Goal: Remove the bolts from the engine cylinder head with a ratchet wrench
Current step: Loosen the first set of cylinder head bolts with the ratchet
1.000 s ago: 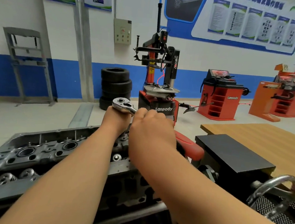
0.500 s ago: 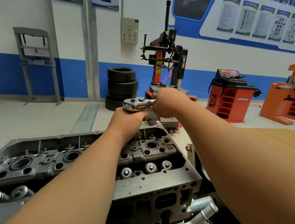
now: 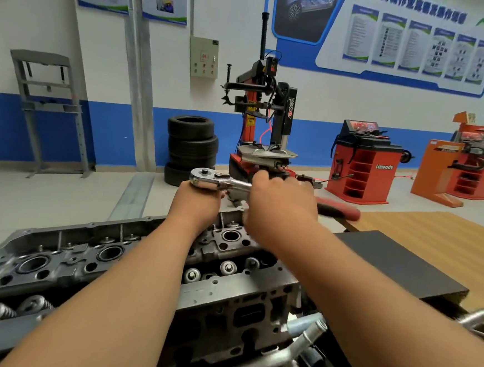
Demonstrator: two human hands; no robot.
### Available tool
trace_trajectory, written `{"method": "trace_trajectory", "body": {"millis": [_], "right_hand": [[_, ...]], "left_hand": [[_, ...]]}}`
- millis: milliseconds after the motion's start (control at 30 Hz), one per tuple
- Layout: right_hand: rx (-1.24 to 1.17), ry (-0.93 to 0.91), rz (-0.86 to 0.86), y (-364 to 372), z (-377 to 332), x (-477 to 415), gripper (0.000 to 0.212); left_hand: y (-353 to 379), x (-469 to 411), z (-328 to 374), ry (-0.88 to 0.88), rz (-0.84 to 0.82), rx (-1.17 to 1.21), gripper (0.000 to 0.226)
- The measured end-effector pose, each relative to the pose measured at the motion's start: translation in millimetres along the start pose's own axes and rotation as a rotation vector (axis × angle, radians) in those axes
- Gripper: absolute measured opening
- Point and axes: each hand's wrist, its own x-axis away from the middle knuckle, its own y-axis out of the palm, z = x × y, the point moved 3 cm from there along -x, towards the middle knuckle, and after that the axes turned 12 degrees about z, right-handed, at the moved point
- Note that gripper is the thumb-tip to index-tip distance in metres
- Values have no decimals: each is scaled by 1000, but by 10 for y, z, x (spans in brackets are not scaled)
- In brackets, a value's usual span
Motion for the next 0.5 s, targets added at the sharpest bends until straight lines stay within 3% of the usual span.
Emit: {"method": "trace_trajectory", "body": {"millis": [100,167,267,367,400,500], "right_hand": [[17,-107,-43,-177,-312,442,54],[-26,-148,-109,-251,-456,502,58],[-83,-174,-118,-333,-424,405,50],[-91,-184,-18,-272,-247,239,19],[-60,-166,15,-214,-160,120,12],[-9,-101,65,41,91,-360,21]], "left_hand": [[-84,64,67,64,77,-66,25],[-162,130,115,144,42,-166,26],[-203,81,141,78,10,-163,22],[-87,46,-21,-144,-15,220,21],[-55,52,-39,-178,-84,247,25],[-6,-5,-110,-216,-167,343,20]]}}
